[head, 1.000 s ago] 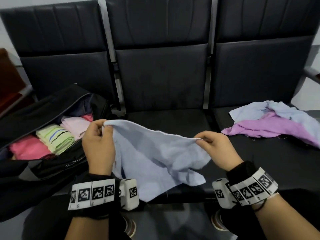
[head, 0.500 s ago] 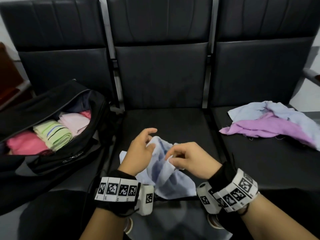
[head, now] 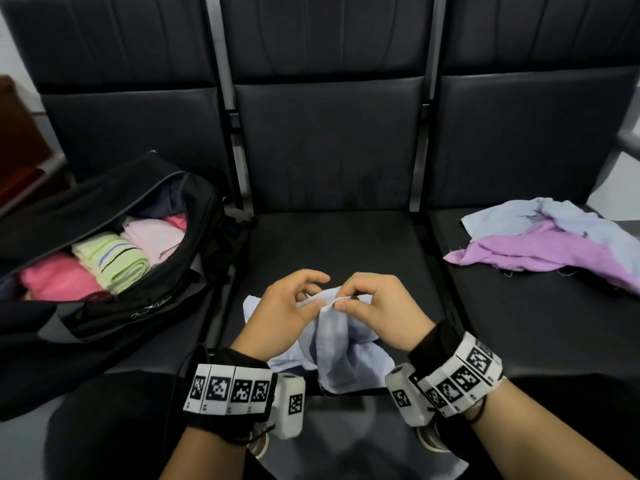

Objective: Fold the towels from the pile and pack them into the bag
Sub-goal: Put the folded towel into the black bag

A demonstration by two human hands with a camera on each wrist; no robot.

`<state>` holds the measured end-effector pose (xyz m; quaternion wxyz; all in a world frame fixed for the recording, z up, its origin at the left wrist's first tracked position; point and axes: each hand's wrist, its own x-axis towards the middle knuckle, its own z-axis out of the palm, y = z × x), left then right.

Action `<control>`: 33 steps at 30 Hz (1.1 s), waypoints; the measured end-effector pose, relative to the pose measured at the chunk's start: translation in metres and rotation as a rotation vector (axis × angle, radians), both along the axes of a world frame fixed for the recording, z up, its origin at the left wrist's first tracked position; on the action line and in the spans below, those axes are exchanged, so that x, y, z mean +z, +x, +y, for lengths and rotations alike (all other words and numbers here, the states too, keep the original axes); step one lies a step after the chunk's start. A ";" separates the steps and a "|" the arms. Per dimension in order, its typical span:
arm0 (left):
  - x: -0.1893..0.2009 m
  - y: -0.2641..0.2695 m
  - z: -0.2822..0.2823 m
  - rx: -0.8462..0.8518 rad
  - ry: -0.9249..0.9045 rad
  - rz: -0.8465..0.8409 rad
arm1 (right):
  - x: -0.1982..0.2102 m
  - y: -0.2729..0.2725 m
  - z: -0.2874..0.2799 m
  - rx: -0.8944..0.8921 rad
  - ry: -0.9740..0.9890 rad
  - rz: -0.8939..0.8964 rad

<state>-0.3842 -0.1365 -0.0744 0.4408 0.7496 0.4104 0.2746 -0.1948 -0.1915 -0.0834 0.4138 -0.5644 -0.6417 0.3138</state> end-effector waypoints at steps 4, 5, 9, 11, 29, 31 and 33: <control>-0.007 -0.005 -0.001 0.138 -0.019 -0.069 | -0.002 0.005 0.002 -0.083 0.033 0.038; -0.008 -0.005 -0.001 0.176 -0.015 -0.089 | -0.002 0.006 0.002 -0.074 0.064 0.033; -0.006 0.000 -0.001 0.228 0.017 -0.139 | 0.001 0.000 0.001 0.003 0.111 0.039; -0.003 0.002 -0.003 0.183 0.005 -0.163 | 0.000 -0.005 0.002 0.005 0.062 0.038; 0.008 0.001 -0.013 0.082 0.025 -0.109 | -0.005 -0.015 0.007 -0.074 0.048 -0.006; 0.005 -0.001 -0.011 0.092 0.069 -0.127 | -0.004 -0.014 0.006 -0.058 0.055 -0.020; 0.004 -0.004 -0.010 0.106 0.113 -0.148 | -0.005 -0.010 0.006 -0.023 0.058 -0.037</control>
